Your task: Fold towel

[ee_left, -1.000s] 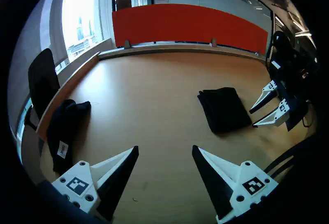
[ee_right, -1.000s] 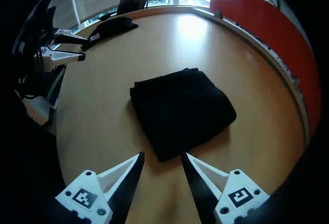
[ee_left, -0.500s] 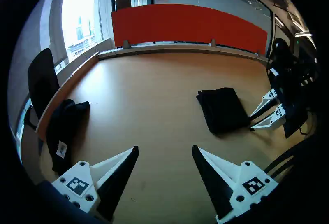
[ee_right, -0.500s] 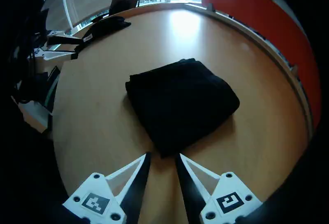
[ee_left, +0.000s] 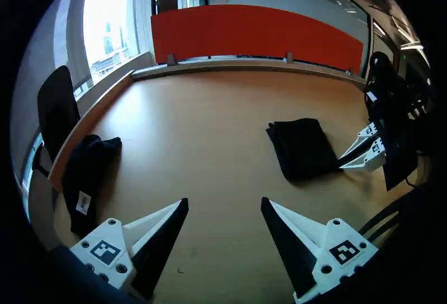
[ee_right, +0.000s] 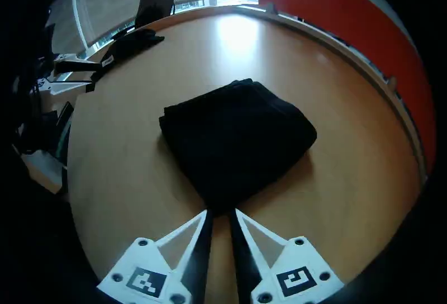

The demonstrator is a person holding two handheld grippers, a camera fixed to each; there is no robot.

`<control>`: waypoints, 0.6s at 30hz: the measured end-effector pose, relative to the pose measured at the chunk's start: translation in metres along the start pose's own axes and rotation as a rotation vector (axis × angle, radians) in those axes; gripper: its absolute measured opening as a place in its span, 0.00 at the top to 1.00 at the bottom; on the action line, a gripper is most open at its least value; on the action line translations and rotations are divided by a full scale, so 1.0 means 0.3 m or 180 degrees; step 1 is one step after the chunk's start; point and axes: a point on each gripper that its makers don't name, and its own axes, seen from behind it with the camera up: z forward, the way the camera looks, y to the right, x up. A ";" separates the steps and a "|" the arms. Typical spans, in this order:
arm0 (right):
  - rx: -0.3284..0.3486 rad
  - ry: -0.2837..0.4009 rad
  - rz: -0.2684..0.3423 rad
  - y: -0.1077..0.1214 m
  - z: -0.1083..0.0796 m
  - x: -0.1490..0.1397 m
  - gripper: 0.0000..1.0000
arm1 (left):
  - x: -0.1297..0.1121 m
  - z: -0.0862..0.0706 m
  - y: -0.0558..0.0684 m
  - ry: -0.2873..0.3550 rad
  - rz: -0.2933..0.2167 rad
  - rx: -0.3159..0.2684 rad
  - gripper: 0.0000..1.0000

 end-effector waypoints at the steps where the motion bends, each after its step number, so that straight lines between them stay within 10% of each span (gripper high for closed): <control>1: -0.0001 0.0002 0.0004 0.000 0.000 -0.001 0.88 | 0.000 0.000 0.000 0.0000 0.0000 0.0000 0.03; 18: -0.0058 0.0122 -0.0073 0.016 -0.023 0.051 0.95 | 0.008 0.008 0.003 0.0028 -0.0008 -0.0032 0.03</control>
